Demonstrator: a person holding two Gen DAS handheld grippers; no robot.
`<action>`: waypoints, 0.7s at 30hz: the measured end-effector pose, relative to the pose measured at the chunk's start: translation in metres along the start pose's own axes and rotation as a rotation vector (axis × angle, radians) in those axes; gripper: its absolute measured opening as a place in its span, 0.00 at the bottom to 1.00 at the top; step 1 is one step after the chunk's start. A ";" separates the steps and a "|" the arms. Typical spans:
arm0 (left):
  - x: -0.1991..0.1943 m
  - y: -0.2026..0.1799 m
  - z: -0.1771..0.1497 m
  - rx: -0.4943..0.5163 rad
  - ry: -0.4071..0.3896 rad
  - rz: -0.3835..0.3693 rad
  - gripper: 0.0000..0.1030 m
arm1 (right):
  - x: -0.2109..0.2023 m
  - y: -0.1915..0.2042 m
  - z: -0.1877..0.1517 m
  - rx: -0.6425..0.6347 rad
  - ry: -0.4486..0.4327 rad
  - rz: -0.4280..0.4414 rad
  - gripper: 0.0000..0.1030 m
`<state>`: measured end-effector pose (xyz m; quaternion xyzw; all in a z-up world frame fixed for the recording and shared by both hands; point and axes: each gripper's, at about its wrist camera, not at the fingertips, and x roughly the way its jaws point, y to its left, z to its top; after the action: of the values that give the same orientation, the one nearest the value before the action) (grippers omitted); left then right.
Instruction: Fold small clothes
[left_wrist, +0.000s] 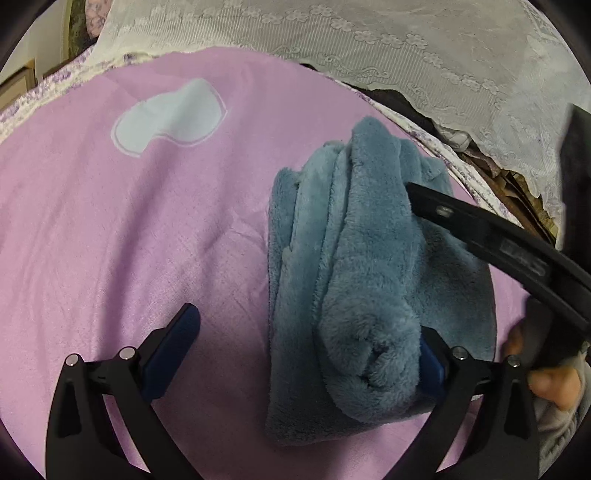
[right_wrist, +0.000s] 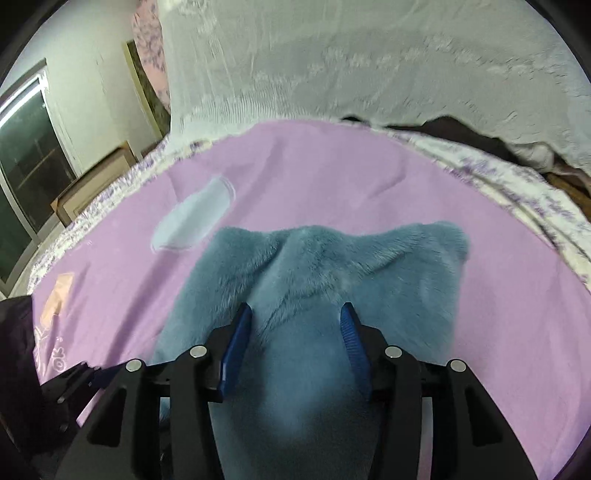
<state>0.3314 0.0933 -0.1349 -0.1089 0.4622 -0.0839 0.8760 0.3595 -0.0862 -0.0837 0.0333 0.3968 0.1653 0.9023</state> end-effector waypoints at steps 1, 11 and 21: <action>-0.001 -0.001 0.000 0.004 -0.006 0.003 0.96 | -0.012 -0.001 -0.005 0.003 -0.025 0.003 0.50; -0.024 -0.013 -0.007 0.058 -0.101 0.053 0.96 | -0.082 -0.022 -0.069 0.032 -0.190 -0.104 0.67; -0.024 -0.021 -0.008 0.095 -0.110 0.086 0.96 | -0.054 -0.044 -0.096 0.146 -0.112 -0.022 0.80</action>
<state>0.3106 0.0777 -0.1148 -0.0519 0.4131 -0.0618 0.9071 0.2676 -0.1523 -0.1200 0.1036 0.3570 0.1239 0.9201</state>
